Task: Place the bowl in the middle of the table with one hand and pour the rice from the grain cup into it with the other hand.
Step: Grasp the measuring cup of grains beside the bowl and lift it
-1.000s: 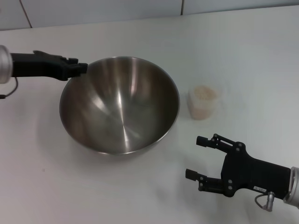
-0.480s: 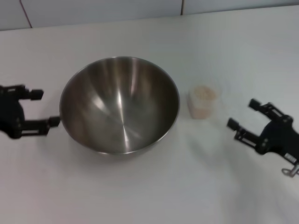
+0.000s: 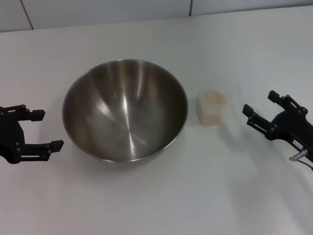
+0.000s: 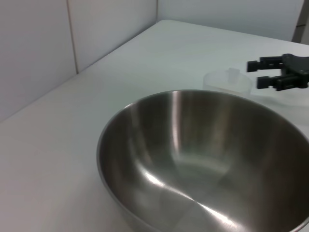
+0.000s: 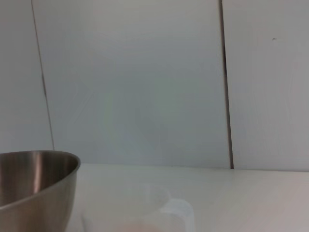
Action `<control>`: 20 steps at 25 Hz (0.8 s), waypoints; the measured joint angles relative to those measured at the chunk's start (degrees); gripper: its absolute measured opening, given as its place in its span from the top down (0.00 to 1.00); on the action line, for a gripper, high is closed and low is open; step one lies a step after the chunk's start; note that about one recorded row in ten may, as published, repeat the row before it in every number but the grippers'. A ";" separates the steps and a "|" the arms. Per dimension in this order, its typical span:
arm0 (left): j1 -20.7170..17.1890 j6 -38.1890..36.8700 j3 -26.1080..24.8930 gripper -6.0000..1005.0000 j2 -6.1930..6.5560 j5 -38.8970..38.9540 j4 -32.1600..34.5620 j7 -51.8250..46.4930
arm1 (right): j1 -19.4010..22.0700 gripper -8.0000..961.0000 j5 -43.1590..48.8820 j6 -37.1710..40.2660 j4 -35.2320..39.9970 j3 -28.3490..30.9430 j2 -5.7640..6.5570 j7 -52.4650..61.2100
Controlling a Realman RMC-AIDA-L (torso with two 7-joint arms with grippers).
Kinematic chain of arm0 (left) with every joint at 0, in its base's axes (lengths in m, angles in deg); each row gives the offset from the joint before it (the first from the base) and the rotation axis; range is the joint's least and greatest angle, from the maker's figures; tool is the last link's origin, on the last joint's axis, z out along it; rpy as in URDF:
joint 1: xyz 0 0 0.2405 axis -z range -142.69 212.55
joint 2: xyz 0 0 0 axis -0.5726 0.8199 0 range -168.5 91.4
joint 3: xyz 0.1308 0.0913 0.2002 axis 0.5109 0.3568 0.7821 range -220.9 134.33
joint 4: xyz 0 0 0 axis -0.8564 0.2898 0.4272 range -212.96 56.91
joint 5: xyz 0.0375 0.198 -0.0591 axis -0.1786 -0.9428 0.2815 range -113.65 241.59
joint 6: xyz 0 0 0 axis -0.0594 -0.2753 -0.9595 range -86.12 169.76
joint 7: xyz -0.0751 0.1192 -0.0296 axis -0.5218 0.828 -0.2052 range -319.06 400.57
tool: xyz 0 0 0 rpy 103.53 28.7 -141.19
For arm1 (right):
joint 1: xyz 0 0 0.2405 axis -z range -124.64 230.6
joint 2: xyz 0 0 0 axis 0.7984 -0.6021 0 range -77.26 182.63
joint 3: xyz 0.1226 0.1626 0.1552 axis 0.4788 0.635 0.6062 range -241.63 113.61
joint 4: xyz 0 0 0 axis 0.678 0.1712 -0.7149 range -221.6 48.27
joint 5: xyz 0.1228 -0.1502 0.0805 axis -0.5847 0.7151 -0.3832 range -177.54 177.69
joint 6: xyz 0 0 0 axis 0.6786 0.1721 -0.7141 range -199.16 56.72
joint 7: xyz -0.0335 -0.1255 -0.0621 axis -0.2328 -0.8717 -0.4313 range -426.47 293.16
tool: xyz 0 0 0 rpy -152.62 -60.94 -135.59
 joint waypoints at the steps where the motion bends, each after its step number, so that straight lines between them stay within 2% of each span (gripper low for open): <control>1: 0.08 0.00 0.04 0.14 0.00 0.01 -0.01 0.00 | -0.29 0.13 0.00 -0.62 -0.52 0.39 0.02 -0.70; 20: 0.94 0.02 0.59 0.14 -0.06 0.03 -0.59 0.02 | -5.51 0.13 -0.01 -8.48 -2.15 1.93 -0.03 -2.07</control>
